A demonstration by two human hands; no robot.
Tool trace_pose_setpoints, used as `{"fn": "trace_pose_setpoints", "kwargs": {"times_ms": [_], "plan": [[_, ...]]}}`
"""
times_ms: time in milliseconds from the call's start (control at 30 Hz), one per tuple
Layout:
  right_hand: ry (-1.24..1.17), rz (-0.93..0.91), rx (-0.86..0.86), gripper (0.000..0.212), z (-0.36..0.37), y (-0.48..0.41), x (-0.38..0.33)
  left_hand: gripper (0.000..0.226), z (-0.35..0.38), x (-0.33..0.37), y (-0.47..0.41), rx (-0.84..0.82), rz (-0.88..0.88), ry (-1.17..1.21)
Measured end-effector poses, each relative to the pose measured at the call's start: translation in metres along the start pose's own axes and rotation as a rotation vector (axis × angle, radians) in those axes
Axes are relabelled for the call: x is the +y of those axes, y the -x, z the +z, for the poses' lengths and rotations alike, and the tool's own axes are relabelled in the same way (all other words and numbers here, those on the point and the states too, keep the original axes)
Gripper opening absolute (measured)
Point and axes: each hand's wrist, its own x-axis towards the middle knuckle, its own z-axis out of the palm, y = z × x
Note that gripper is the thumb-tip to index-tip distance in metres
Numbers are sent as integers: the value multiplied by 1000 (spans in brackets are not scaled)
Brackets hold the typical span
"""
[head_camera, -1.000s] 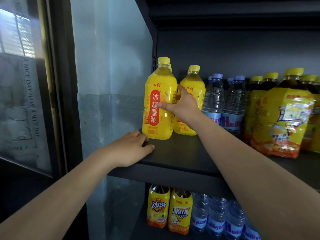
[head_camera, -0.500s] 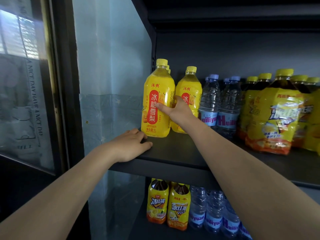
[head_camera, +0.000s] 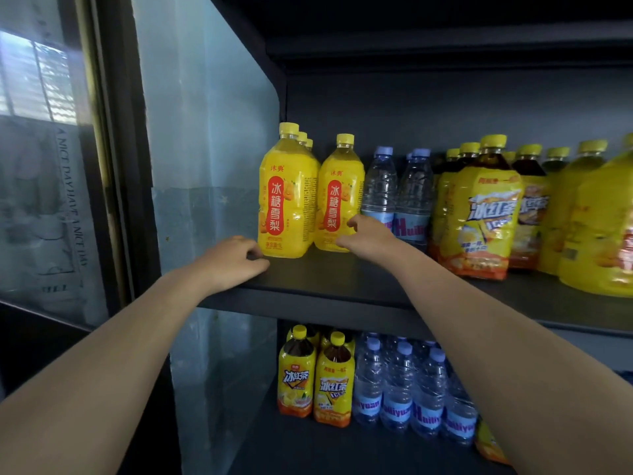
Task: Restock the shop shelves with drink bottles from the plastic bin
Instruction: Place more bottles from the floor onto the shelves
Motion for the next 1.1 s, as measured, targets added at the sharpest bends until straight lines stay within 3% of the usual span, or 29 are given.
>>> {"fn": "trace_pose_setpoints", "kwargs": {"times_ms": [333, 733, 1100], "plan": [[225, -36, -40, 43, -68, 52, 51, 36, -14, 75, 50, 63, -72, -129], [192, -234, -96, 38, -162, 154, 142, 38, 8, 221, 169, 216, -204, -239], [236, -347, -205, 46, -161, 240, 148, 43, 22, 276, 264, 191, -315, -345]]}}
